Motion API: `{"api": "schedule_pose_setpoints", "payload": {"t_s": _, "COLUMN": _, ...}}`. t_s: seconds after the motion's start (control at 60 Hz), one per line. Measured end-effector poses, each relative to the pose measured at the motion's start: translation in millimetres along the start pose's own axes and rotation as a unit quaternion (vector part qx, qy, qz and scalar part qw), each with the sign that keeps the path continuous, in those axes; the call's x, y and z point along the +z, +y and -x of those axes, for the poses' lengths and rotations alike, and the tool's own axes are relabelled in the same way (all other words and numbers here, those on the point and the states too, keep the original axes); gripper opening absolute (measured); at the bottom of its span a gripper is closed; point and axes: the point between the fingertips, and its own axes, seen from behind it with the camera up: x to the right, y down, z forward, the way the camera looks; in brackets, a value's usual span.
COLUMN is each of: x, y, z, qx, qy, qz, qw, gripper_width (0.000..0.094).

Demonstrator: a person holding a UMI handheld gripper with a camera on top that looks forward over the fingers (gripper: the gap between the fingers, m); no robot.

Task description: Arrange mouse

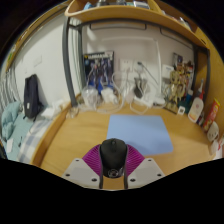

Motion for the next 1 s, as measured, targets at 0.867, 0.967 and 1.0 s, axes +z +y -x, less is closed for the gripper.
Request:
{"api": "schedule_pose_setpoints", "payload": {"t_s": 0.867, "x": 162.1, "y": -23.2, "z": -109.8, "qx": 0.026, "qy": 0.049, "qz": 0.049, "qw": 0.997, "gripper_width": 0.0469}}
{"api": "schedule_pose_setpoints", "payload": {"t_s": 0.967, "x": 160.1, "y": -22.5, "z": -115.1, "qx": 0.026, "qy": 0.063, "qz": 0.055, "qw": 0.996, "gripper_width": 0.0716}}
{"api": "schedule_pose_setpoints", "payload": {"t_s": 1.0, "x": 157.5, "y": -21.0, "z": -116.9, "qx": 0.026, "qy": 0.066, "qz": 0.061, "qw": 0.996, "gripper_width": 0.0823}}
